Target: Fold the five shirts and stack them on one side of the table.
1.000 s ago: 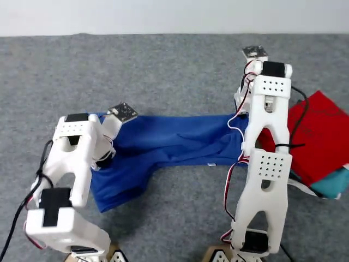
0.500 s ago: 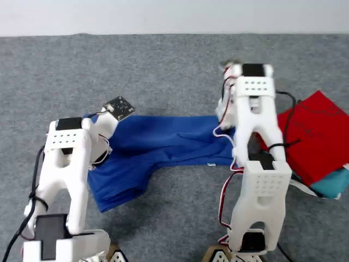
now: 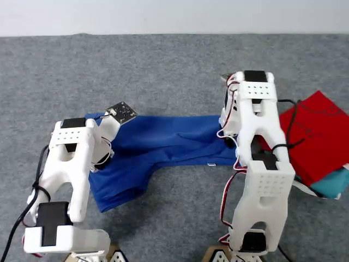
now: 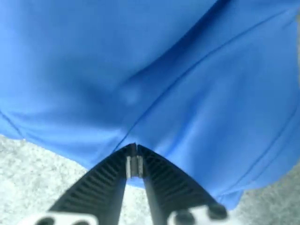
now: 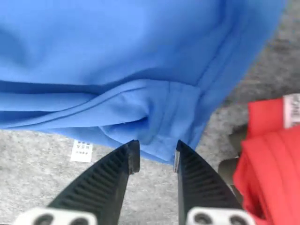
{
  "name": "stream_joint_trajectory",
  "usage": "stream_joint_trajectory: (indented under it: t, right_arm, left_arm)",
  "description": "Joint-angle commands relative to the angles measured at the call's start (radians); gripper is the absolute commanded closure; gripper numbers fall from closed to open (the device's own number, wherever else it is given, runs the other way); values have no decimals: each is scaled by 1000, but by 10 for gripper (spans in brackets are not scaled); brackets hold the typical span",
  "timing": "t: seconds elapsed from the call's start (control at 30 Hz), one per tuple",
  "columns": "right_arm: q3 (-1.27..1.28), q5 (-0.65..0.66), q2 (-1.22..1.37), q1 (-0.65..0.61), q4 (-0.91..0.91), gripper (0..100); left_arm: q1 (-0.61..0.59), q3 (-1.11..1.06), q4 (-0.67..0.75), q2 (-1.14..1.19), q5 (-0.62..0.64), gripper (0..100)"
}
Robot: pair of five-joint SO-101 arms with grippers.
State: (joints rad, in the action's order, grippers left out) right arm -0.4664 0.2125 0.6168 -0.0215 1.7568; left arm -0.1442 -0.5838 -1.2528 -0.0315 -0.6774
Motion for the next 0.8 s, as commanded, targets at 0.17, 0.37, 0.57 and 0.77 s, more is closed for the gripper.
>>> stream_joint_trajectory:
  t: [0.17, 0.37, 0.57, 0.77]
  right_arm:
    - [-11, -54, -67, 5, -56, 779]
    - [-11, -63, -65, -50, -70, 777]
    - [-11, -63, -24, -74, -137, 778]
    - [-11, -63, 53, -56, -136, 815]
  left_arm:
    - [-2, 2, 11, 9, -9, 993]
    - [0, -2, 12, 11, -9, 993]
    - [0, -2, 12, 11, -9, 993]
    - [-3, -4, 12, 11, -9, 993]
